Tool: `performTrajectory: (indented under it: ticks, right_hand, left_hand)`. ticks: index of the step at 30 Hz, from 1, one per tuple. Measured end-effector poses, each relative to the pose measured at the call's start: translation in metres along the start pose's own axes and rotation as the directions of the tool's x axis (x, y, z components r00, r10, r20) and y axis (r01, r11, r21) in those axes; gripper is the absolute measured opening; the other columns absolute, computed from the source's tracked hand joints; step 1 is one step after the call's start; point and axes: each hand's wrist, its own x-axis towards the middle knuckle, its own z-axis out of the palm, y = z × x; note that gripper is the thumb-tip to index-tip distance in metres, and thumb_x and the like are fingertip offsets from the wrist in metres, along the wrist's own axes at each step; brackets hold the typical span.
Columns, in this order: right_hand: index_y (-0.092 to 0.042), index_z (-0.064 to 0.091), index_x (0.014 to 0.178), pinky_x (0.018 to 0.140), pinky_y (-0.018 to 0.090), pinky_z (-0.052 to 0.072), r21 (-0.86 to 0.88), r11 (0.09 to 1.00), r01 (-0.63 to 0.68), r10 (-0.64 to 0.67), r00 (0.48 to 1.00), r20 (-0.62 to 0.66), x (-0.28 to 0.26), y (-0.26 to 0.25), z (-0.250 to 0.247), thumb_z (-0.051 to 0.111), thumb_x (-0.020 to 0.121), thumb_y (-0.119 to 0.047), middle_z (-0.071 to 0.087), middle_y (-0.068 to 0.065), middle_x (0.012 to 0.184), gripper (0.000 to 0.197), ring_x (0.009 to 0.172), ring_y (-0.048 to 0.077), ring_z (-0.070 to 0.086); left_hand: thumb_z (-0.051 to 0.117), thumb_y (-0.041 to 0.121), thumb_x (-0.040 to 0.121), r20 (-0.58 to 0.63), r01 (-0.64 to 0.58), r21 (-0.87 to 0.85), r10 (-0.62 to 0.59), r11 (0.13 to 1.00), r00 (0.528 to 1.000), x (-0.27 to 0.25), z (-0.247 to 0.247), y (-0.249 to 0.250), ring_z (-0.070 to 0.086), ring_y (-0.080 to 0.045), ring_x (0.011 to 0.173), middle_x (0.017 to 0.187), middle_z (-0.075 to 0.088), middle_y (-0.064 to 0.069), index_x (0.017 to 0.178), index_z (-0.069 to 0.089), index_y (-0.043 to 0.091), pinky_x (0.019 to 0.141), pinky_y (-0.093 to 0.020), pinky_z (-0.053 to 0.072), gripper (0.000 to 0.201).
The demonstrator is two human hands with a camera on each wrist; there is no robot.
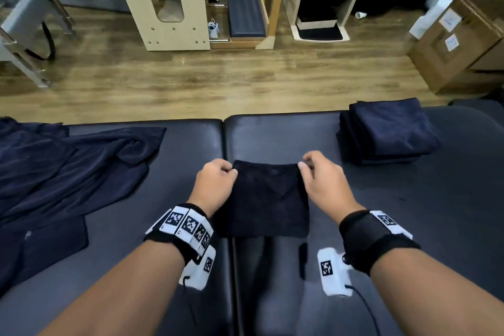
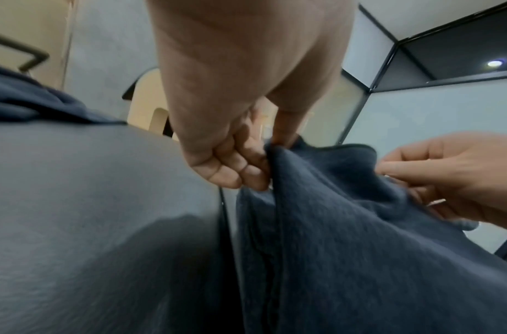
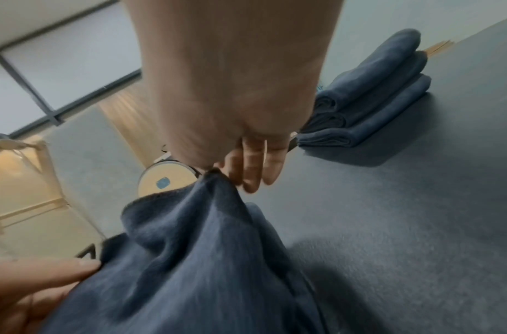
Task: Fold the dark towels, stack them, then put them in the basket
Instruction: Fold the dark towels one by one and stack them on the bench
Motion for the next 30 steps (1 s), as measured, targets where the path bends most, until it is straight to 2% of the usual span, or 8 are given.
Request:
performTrajectory:
  ticks: [3,6,7,9,12,15,20,30]
  right_hand:
    - [-0.02,0.061,0.099,0.082,0.039,0.049,-0.123,0.979,0.161,-0.159,0.987,0.021,-0.011,0.001,0.011,0.055,0.098,-0.035,0.059,-0.002,0.099,0.016,0.095,0.024,0.056]
    - [-0.028,0.066,0.109,0.084,0.041,0.048,-0.368,0.859,0.356,-0.27,0.926,0.266,-0.033,0.005,0.022,0.049,0.094,-0.048,0.055,-0.008,0.116,0.03,0.107,0.023,0.053]
    - [-0.031,0.063,0.12,0.088,0.042,0.047,-0.41,0.849,0.333,-0.21,0.925,0.316,-0.036,0.005,0.025,0.047,0.094,-0.051,0.051,-0.01,0.126,0.037,0.115,0.023,0.051]
    - [-0.032,0.046,0.143,0.096,0.046,0.044,-0.457,0.867,0.199,-0.046,0.945,0.324,-0.033,0.003,0.028,0.044,0.097,-0.052,0.038,-0.013,0.147,0.051,0.13,0.024,0.04]
    - [-0.024,0.021,0.157,0.103,0.051,0.043,-0.478,0.876,0.06,0.109,0.942,0.318,-0.026,-0.003,0.033,0.039,0.101,-0.05,0.012,-0.012,0.163,0.065,0.145,0.027,0.023]
    - [-0.022,0.009,0.16,0.105,0.051,0.044,-0.447,0.894,-0.037,0.212,0.914,0.347,-0.03,-0.007,0.033,0.035,0.103,-0.048,-0.002,-0.002,0.167,0.067,0.148,0.03,0.019]
    - [-0.024,0.009,0.161,0.103,0.044,0.045,-0.348,0.931,-0.112,0.246,0.897,0.368,-0.041,-0.013,0.032,0.047,0.101,-0.042,0.046,0.014,0.139,0.073,0.124,0.036,0.046]
    - [-0.024,0.029,0.157,0.105,0.026,0.037,-0.087,0.97,-0.225,0.242,0.908,0.343,-0.034,-0.008,0.021,0.057,0.096,-0.015,0.047,0.005,0.122,0.068,0.124,0.027,0.051]
  left_hand:
    - [0.066,0.032,0.089,0.031,-0.187,0.219,0.185,0.958,0.982,0.003,0.002,-0.011,0.05,-0.019,0.106,0.112,0.052,0.002,0.126,0.052,0.022,0.095,-0.031,0.041,0.041]
    - [0.06,0.049,0.083,0.331,-0.636,0.519,0.552,0.571,0.765,-0.007,0.001,-0.024,0.049,-0.026,0.113,0.126,0.051,-0.001,0.122,0.059,0.023,0.093,-0.043,0.048,0.047]
    - [0.056,0.056,0.082,0.45,-0.684,0.564,0.522,0.463,0.725,-0.01,0.001,-0.029,0.047,-0.027,0.119,0.134,0.051,-0.001,0.126,0.058,0.024,0.093,-0.046,0.048,0.054]
    - [0.048,0.065,0.081,0.499,-0.652,0.641,0.426,0.405,0.755,-0.012,0.003,-0.033,0.039,-0.027,0.134,0.152,0.041,0.0,0.141,0.048,0.024,0.101,-0.048,0.044,0.073]
    - [0.037,0.076,0.081,0.405,-0.49,0.737,0.276,0.466,0.872,-0.006,0.003,-0.035,0.02,-0.03,0.149,0.166,0.013,-0.007,0.157,0.02,0.016,0.113,-0.047,0.031,0.098]
    - [0.032,0.077,0.082,0.359,-0.419,0.756,0.218,0.502,0.908,-0.01,0.002,-0.033,0.019,-0.033,0.147,0.164,0.012,-0.016,0.159,0.008,0.013,0.114,-0.046,0.03,0.102]
    - [0.047,0.066,0.085,0.403,-0.426,0.646,0.191,0.633,0.895,-0.024,0.008,-0.026,0.033,-0.03,0.128,0.141,0.037,-0.011,0.159,0.011,0.025,0.109,-0.039,0.04,0.092]
    - [0.069,0.014,0.086,0.281,-0.097,0.333,-0.001,0.938,0.96,-0.022,0.017,0.002,0.044,-0.028,0.136,0.14,0.042,-0.01,0.152,0.037,0.013,0.114,-0.028,0.033,0.073]
